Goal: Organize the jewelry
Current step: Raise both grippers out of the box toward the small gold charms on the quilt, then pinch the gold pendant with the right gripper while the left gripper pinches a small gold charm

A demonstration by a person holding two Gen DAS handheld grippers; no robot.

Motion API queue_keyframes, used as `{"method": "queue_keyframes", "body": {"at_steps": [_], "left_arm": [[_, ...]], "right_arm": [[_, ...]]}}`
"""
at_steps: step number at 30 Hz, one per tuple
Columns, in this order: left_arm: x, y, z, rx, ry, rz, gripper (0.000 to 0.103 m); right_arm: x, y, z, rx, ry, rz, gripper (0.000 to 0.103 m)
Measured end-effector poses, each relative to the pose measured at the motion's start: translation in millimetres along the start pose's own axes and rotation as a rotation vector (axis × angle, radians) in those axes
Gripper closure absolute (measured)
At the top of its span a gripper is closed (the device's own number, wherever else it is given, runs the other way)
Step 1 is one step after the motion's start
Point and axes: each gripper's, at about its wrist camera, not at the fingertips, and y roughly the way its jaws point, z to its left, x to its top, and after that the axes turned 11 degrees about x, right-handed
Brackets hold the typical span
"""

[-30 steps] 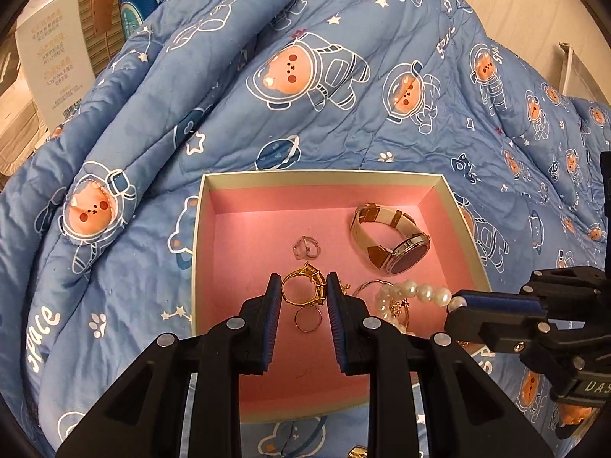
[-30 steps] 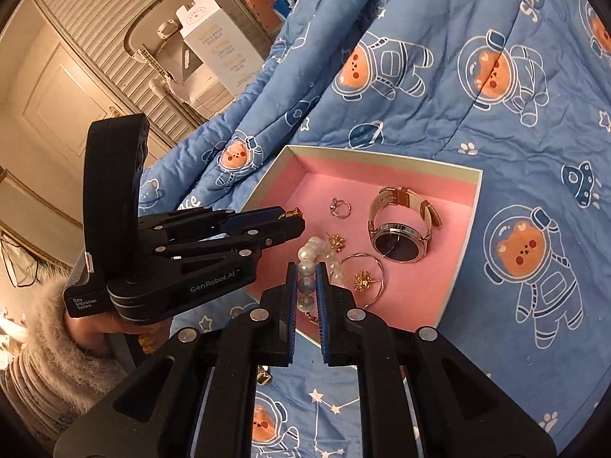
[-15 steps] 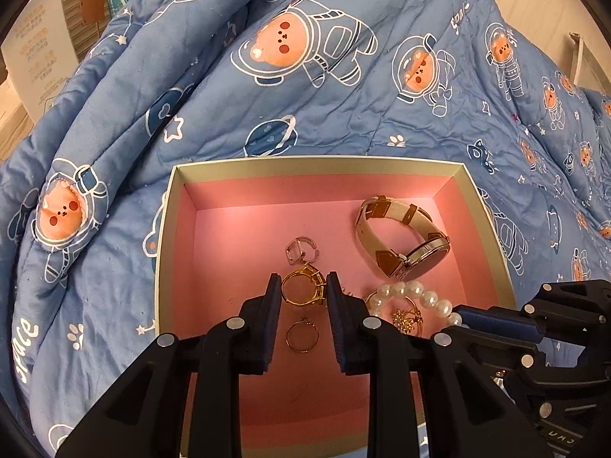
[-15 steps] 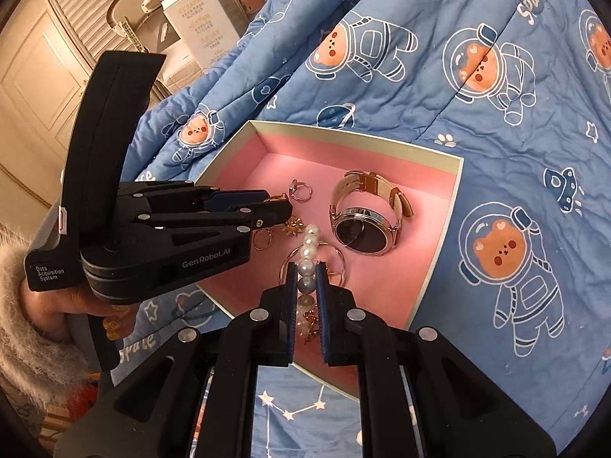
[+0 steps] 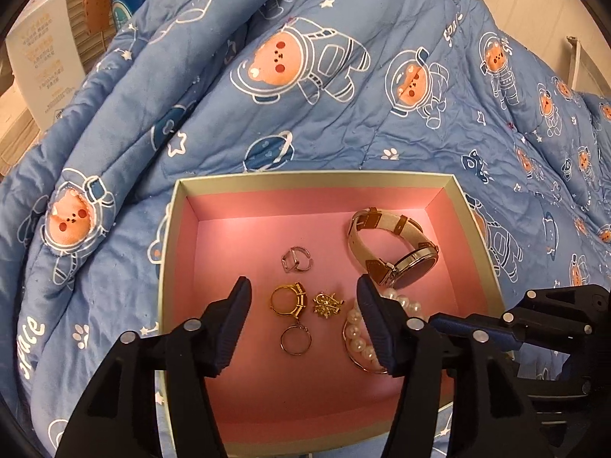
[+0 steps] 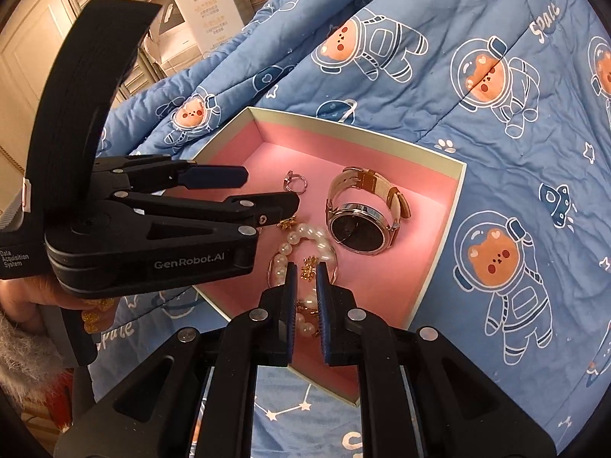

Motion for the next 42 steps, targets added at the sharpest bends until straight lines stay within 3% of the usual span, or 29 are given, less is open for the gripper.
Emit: {"method": "queue_keyframes", "body": {"at_steps": [1,3,5,7,9,12,20,28,33,42], "left_arm": [[1,-4,2,-0.011,-0.011,-0.011,0.045],[2,-15,9,-0.032,-0.043,-0.031,0.043],[3,-30,18,-0.041,-0.077,-0.073,0.034],[2,-46,28,-0.035,-0.115,-0.123,0.024],[-4,-61,39,-0.031,-0.15,-0.166,0.019],[-19,-77,52,-0.001,-0.196,-0.206,0.008],[-93,-94,74,0.055,-0.259,-0.22,0.007],[-152,-92,80,0.056,-0.342,-0.159,0.007],[-168,-91,76,0.047,-0.363,-0.143,0.007],[-178,-91,63,0.049,-0.341,-0.149,0.007]], "right_arm": [[-1,-1,2,-0.005,-0.009,-0.002,0.088],[-2,-4,5,-0.022,-0.028,-0.014,0.068],[-3,-10,8,-0.028,-0.039,-0.036,0.058],[-4,-16,11,-0.028,-0.047,-0.054,0.057],[-7,-21,15,-0.022,-0.051,-0.068,0.047],[-14,-31,23,-0.017,-0.061,-0.092,0.041],[-46,-46,54,0.014,-0.118,-0.115,0.04],[-79,-23,83,0.032,-0.177,-0.04,0.041],[-93,1,92,0.06,-0.204,0.02,0.059],[-87,24,89,0.047,-0.173,0.04,0.076]]}}
